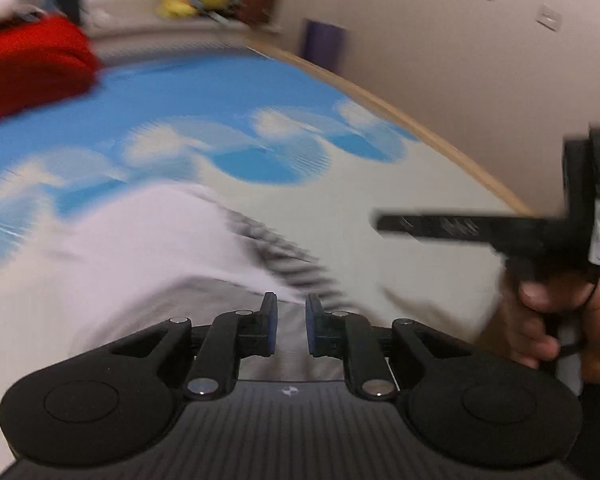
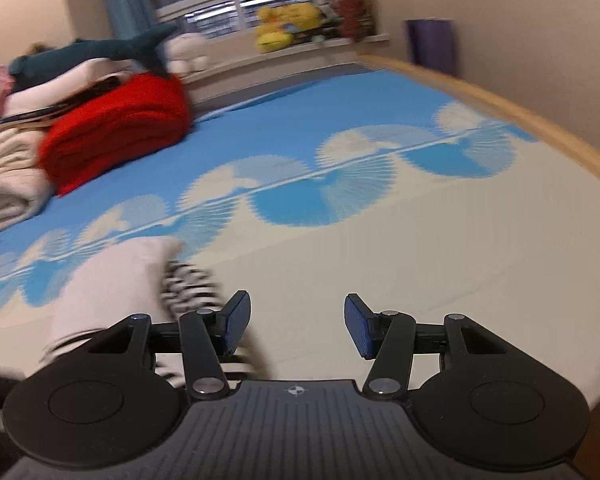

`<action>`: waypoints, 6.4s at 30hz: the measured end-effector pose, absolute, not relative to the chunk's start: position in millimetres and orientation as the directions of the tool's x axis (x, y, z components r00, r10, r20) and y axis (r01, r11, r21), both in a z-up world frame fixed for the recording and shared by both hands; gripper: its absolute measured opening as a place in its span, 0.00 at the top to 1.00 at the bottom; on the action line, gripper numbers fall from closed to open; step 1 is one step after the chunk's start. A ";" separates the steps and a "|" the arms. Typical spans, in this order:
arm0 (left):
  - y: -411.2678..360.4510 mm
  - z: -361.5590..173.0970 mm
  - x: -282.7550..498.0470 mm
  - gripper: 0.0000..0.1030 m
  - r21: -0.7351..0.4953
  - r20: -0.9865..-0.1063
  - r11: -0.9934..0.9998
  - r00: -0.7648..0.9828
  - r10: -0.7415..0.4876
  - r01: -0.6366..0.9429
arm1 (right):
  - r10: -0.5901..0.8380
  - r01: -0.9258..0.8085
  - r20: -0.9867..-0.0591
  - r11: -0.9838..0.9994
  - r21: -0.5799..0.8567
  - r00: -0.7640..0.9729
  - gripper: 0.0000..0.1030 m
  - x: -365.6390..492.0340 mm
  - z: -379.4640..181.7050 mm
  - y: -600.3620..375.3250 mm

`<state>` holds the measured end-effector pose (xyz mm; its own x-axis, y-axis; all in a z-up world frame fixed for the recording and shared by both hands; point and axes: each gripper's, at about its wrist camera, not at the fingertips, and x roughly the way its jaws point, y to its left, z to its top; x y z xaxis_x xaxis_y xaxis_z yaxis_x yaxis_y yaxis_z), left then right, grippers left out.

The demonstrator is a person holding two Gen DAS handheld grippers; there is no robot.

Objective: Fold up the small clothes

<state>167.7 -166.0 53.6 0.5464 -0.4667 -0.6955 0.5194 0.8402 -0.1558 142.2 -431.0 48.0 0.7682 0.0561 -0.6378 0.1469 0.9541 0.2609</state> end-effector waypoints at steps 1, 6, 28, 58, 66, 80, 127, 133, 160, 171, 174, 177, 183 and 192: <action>-153.9 58.6 172.7 0.84 -0.115 -0.712 0.863 0.565 -0.417 0.492 | 0.100 0.116 -0.637 0.950 0.288 0.765 0.51 145.9 46.9 -426.4; -102.2 66.2 178.3 0.83 -0.004 -0.721 0.913 0.631 -0.285 0.407 | 0.327 -0.020 -0.684 0.909 0.415 0.652 0.51 176.6 28.9 -398.0; -69.5 34.0 191.0 0.62 -0.261 -0.807 0.934 0.476 -0.350 0.244 | 0.485 -0.096 -0.539 0.797 0.596 0.689 0.99 145.3 44.7 -434.7; -95.0 1.1 280.1 0.75 -0.269 -0.776 0.954 0.557 -0.295 0.131 | 0.233 -0.016 -0.927 0.971 0.239 0.294 0.99 180.5 -34.8 -392.0; -71.0 -40.5 326.3 0.69 -0.241 -0.844 0.970 0.502 -0.189 -0.039 | 0.259 0.002 -0.918 0.962 0.272 0.300 0.99 180.3 -33.7 -396.1; -86.8 -30.3 254.1 0.61 -0.187 -0.846 0.898 0.400 -0.353 0.397 | 0.279 0.144 -0.667 0.851 0.505 0.691 0.57 190.7 26.8 -441.8; -101.3 -21.3 229.3 0.48 -0.186 -0.877 0.836 0.296 -0.378 0.516 | 0.093 -0.020 -0.893 0.995 0.094 0.441 0.84 235.3 -43.9 -369.5; -70.3 -16.6 262.9 0.24 -0.289 -0.834 0.925 0.410 -0.371 0.249 | 0.102 0.131 -0.813 0.968 0.214 0.574 0.56 218.2 -17.3 -415.4; -67.6 -68.7 308.8 0.56 -0.529 -0.750 0.842 0.404 -0.523 0.108 | 0.381 0.074 -0.760 0.870 0.487 0.526 0.93 250.1 -36.4 -395.6; -13.3 -18.1 327.4 0.60 -0.482 -0.680 0.872 0.593 -0.430 0.079 | 0.383 -0.001 -0.571 0.831 0.557 0.726 0.94 276.3 0.1 -377.9; 3.0 -18.9 334.2 0.51 -0.446 -0.705 0.894 0.602 -0.375 0.036 | 0.402 -0.062 -0.552 0.844 0.533 0.730 0.94 288.9 0.2 -355.6; 24.9 -20.5 337.2 0.50 -0.413 -0.729 0.910 0.611 -0.309 -0.031 | 0.390 -0.073 -0.612 0.876 0.476 0.688 0.94 304.3 -10.2 -332.2; 37.9 -8.5 321.5 0.50 -0.433 -0.753 0.900 0.526 -0.395 0.056 | 0.301 -0.015 -0.698 0.923 0.384 0.650 0.93 317.4 -21.9 -320.6; 0.1 -8.4 276.9 0.44 -0.204 -0.823 0.951 0.486 -0.295 0.232 | 0.271 -0.022 -0.636 0.929 0.371 0.723 0.61 278.6 7.5 -336.6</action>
<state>276.9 0.1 -8.4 0.4861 -0.2948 -0.8227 0.2320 0.9511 -0.2037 278.6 -336.6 7.5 0.7227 0.2710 -0.6358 -0.0221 0.9285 0.3707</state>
